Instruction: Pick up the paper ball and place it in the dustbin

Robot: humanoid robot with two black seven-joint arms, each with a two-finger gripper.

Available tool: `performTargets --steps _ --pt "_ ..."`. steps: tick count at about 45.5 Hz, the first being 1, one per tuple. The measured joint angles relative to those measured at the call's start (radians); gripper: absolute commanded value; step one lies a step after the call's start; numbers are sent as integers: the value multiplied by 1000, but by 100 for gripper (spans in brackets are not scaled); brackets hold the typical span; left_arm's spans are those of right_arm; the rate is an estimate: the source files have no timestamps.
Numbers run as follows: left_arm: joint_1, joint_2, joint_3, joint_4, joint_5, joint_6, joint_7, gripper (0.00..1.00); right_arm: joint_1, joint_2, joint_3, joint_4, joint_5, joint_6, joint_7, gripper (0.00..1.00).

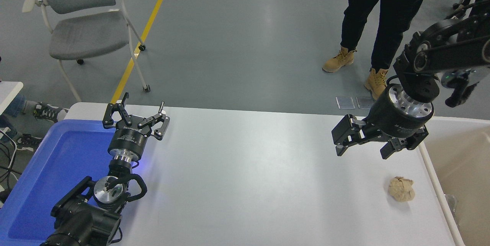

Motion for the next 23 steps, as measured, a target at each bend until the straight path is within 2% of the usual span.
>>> performTargets --steps 23 --pt "0 0 0 0 -1 0 0 99 -3 0 3 -6 -3 1 0 100"
